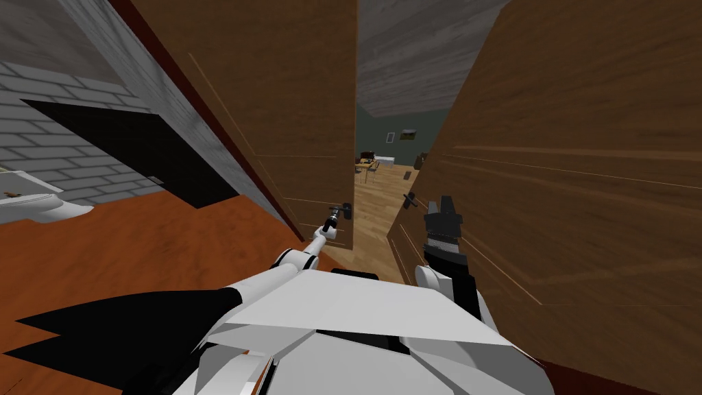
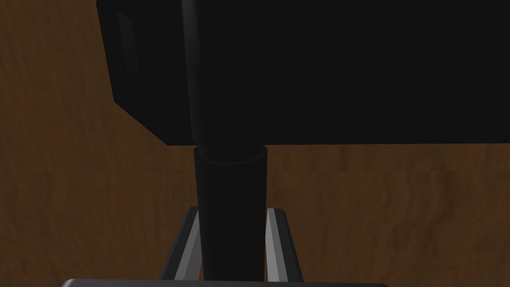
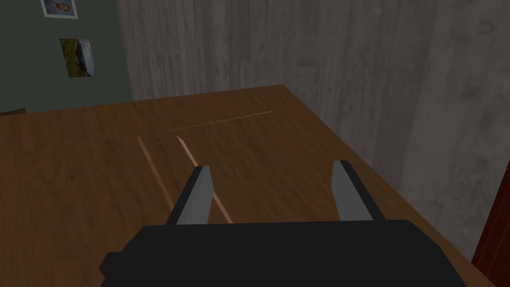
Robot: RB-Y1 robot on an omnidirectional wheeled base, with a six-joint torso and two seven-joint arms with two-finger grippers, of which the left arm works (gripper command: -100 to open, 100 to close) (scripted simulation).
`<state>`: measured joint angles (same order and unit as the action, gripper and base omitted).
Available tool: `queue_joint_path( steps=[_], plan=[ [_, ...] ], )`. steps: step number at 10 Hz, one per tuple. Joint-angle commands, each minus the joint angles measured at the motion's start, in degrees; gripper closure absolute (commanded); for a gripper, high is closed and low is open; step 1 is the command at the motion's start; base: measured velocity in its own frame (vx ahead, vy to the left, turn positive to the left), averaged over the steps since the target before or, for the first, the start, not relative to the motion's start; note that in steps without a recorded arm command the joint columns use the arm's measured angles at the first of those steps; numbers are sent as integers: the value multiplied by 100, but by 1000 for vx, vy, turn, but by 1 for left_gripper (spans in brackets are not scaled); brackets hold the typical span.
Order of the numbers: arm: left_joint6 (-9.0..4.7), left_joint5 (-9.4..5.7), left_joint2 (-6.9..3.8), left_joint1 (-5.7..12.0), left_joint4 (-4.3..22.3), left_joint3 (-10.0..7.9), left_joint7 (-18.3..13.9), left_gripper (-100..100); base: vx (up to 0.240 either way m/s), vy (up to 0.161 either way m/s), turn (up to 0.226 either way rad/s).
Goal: Push the door open
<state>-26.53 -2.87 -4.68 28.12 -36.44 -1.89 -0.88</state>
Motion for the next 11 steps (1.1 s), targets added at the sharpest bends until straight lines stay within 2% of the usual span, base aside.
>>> queue_joint_path(
  steps=[1,2,4,5,11],
  plan=[
    [42,-17,-78,-81,-175,-68,6,100,127,-114,45],
    [48,-54,-102,-88,-172,-173,35,100,153,-131,58],
    [48,-54,-102,-88,-172,-173,35,100,92,-72,44],
    [53,-88,-118,-94,-169,-272,63,100,82,-62,43],
    [69,-181,-140,-112,-161,-542,138,100,138,-138,75]
  ],
)
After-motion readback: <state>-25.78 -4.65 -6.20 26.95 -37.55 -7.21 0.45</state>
